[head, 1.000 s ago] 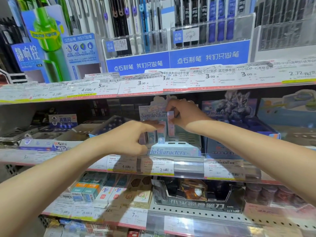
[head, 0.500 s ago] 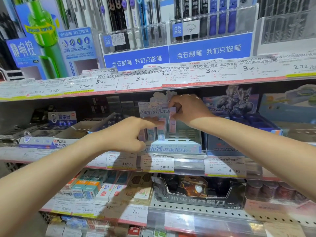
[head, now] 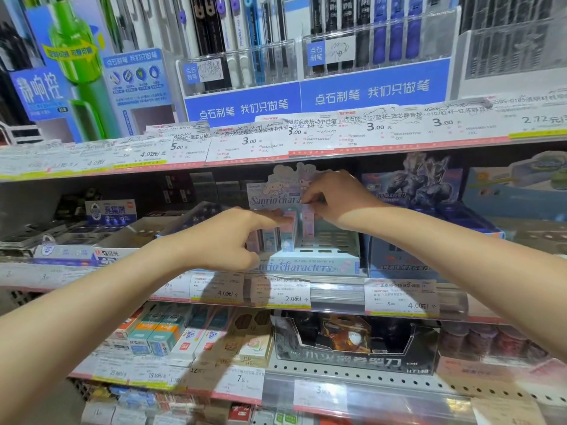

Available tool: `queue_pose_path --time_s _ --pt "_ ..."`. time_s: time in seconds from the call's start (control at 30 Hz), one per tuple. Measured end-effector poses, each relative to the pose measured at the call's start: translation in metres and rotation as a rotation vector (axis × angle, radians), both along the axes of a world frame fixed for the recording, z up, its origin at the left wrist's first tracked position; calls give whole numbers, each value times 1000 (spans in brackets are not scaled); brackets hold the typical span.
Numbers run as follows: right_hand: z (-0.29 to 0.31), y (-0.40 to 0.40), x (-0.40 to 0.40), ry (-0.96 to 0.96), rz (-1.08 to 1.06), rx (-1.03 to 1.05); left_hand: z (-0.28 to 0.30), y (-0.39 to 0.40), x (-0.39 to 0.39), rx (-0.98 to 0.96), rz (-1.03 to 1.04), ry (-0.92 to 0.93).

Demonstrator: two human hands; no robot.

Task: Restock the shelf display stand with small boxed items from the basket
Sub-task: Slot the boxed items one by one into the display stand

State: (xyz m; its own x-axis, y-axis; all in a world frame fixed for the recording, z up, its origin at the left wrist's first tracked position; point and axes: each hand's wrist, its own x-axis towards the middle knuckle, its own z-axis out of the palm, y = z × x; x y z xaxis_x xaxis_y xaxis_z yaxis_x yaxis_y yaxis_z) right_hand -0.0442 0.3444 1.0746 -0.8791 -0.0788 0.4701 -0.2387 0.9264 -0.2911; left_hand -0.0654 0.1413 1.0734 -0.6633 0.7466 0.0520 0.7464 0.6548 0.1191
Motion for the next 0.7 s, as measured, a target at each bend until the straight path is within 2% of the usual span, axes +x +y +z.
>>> queue_pose_path --time_s 0.2,0.7 --pt "-1 5 1 7 53 -148 -4 -1 -3 25 -14 -36" --pt "4 8 -1 -74 109 -96 -5 0 -1 88 6 -109"
